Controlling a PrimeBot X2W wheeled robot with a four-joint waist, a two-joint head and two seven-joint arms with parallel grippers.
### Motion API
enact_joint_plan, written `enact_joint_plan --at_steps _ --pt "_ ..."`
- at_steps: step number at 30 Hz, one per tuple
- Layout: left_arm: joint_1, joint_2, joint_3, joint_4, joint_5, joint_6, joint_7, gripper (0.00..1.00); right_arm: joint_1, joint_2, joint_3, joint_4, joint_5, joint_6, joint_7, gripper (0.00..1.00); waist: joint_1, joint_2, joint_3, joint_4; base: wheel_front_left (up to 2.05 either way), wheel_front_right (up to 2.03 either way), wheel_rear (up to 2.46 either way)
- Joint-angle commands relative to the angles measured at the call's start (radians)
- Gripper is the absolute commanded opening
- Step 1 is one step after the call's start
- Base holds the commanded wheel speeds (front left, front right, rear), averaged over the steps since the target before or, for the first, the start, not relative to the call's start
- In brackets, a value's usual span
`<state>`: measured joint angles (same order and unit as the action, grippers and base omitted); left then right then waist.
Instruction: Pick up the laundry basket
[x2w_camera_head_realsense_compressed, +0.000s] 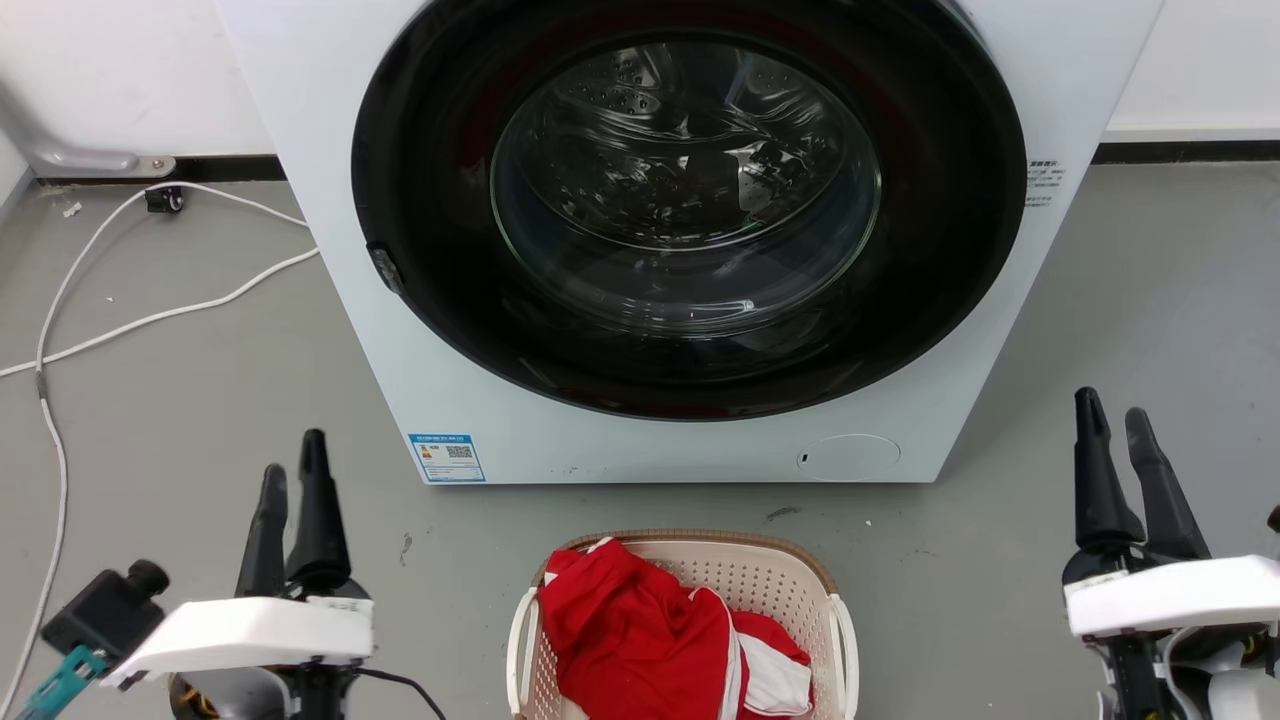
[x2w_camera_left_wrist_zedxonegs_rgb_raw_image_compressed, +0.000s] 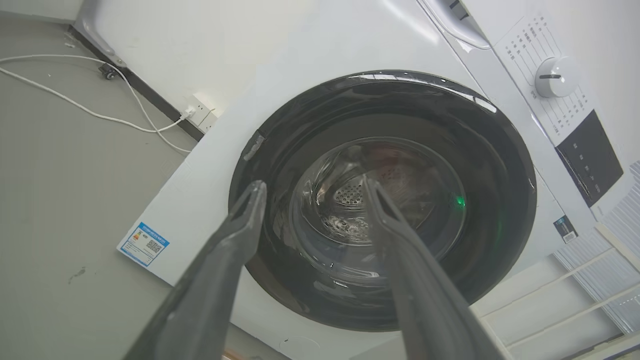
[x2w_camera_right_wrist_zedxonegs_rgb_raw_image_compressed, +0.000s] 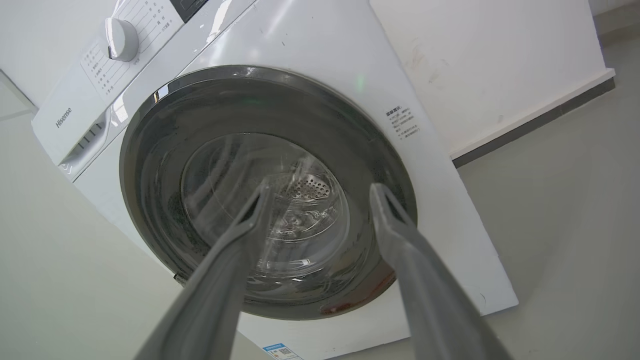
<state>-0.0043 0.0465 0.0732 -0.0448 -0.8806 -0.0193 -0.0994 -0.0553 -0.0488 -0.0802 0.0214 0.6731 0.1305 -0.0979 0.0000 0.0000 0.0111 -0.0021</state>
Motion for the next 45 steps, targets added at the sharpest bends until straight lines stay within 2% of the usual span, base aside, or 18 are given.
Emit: enact_joint_plan --at_steps 1,8,20,36,45 --pt "-0.001 0.003 -0.015 -0.029 0.056 -0.008 -0.010 1.00 -0.003 -0.003 0.009 -0.026 -0.049 0.000 -0.011 1.00 0.0000 0.0000 0.001 0.000 0.00 0.00 0.00" --pt "0.009 0.004 -0.073 -0.064 0.221 -0.009 -0.030 1.00 0.014 -0.003 0.044 -0.031 -0.172 0.000 -0.031 1.00 0.0000 0.0000 0.004 -0.003 0.00 0.00 0.00" --pt "0.022 0.010 -0.156 -0.061 0.443 -0.007 -0.062 1.00 0.035 -0.003 0.062 0.016 -0.353 0.000 -0.063 1.00 0.0000 0.0000 0.004 -0.006 0.00 0.00 0.00" --pt "0.041 0.045 -0.251 -0.003 0.611 0.006 -0.101 1.00 0.048 -0.003 0.069 0.056 -0.519 0.000 -0.078 1.00 0.0000 0.0000 0.003 -0.008 0.00 0.00 0.00" --pt "0.047 0.070 -0.302 0.014 0.707 0.046 -0.119 1.00 0.055 -0.003 0.059 0.062 -0.608 0.000 -0.088 1.00 0.0000 0.0000 0.000 -0.011 0.00 0.00 0.00"
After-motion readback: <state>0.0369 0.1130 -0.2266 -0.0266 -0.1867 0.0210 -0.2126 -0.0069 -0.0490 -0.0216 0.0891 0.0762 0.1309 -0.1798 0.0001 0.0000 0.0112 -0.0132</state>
